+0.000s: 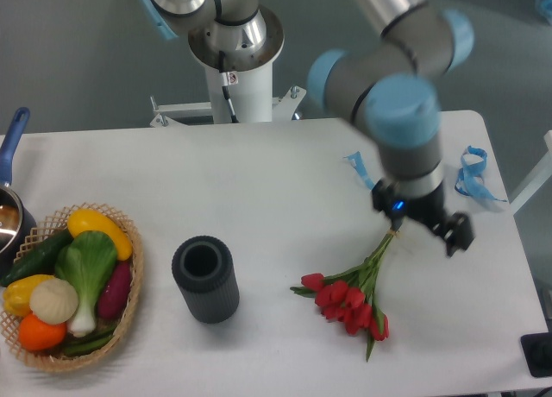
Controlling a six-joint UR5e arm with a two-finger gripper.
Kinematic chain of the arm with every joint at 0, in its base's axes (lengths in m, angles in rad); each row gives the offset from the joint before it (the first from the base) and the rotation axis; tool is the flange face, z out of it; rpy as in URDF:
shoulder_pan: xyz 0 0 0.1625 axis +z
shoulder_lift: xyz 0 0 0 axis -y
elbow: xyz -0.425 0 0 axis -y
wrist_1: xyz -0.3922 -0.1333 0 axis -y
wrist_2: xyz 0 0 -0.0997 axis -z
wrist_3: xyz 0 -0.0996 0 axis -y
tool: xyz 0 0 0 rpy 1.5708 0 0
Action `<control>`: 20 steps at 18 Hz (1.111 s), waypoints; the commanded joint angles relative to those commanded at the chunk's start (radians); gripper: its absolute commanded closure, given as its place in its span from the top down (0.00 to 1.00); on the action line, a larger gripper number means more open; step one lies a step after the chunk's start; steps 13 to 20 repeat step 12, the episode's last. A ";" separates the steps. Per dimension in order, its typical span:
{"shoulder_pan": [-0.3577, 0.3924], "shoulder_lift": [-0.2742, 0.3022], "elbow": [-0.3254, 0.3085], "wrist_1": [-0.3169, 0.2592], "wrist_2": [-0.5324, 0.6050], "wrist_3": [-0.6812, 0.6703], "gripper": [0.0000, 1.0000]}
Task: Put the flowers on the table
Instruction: 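Open the gripper to release the tulips onto the table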
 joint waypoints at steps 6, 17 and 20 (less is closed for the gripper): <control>0.253 0.121 -0.037 -0.200 -0.178 0.376 1.00; 0.336 0.144 -0.038 -0.267 -0.197 0.533 1.00; 0.336 0.144 -0.038 -0.267 -0.197 0.533 1.00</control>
